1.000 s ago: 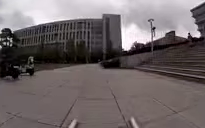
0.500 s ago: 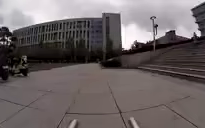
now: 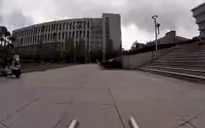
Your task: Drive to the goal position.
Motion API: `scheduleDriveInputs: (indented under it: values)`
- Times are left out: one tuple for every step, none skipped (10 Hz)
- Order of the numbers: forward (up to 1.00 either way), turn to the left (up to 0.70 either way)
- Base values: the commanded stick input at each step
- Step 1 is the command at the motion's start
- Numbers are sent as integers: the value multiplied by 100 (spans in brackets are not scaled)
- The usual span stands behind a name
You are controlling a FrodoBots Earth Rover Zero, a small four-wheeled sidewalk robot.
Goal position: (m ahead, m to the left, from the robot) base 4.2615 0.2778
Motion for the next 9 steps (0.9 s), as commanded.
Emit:
scheduleDriveInputs:
  values:
    - [100,-29]
    - [100,-18]
    - [100,0]
    - [100,0]
    - [100,0]
    - [100,0]
    - [100,0]
    - [100,0]
    - [100,0]
